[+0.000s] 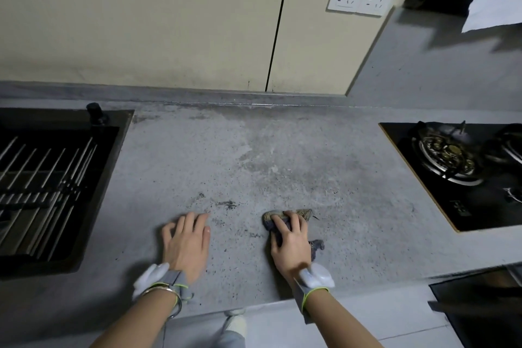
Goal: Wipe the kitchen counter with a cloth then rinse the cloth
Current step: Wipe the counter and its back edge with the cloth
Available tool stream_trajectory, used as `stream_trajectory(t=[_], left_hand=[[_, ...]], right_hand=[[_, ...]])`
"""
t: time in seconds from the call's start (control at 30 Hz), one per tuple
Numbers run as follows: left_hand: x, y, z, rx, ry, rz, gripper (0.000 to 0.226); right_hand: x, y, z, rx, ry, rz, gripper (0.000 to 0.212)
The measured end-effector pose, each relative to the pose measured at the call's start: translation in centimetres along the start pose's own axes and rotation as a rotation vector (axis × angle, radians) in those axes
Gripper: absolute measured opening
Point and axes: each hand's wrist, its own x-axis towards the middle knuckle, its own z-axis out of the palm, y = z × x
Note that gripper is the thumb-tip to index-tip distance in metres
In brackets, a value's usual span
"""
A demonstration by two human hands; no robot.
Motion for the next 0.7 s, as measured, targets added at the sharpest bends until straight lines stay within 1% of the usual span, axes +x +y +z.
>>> stream_trajectory(t=[0.1, 0.2, 0.23, 0.27, 0.37, 0.4, 0.53, 0.63, 0.67, 0.7], left_hand=[[2.5, 0.1, 0.1, -0.016, -0.045, -0.009, 0.062], [7.2, -0.6, 1.2, -0.021, -0.087, -0.023, 0.073], [8.8, -0.8, 1.4, -0.015, -0.101, -0.025, 0.071], [9.2, -0.8, 1.4, 0.008, -0.105, -0.021, 0.067], [13.7, -1.8, 2.4, 0.051, -0.147, -0.057, 0.052], [15.0, -2.0, 2.5, 0.059, -0.161, -0.065, 0.052], [20.2, -3.1, 3.3, 0.089, -0.165, -0.077, 0.055], [22.0, -3.5, 3.9, 0.12, -0.194, -0.086, 0.055], [22.2, -3.4, 4.1, 0.123, -0.197, -0.079, 0.059], [22.2, -3.3, 4.0, 0.12, -0.193, -0.073, 0.07]], right_hand=[[2.5, -0.4, 0.6, -0.005, 0.016, -0.028, 0.037], [7.2, -0.9, 1.9, -0.002, 0.035, -0.04, 0.037], [8.8, -1.2, 2.3, 0.0, 0.026, -0.031, 0.037], [9.2, -1.5, 2.2, -0.004, 0.025, -0.026, 0.037], [14.2, -2.1, 3.4, 0.009, 0.036, -0.02, 0.038], [15.7, -2.3, 3.7, 0.008, 0.032, -0.013, 0.038], [22.5, -3.0, 5.5, 0.0, 0.014, 0.01, 0.04], [26.4, -3.3, 6.2, -0.015, 0.004, 0.011, 0.041], [27.8, -3.4, 6.5, -0.02, 0.001, 0.011, 0.041], [29.1, -3.6, 6.7, -0.023, -0.001, 0.011, 0.041]])
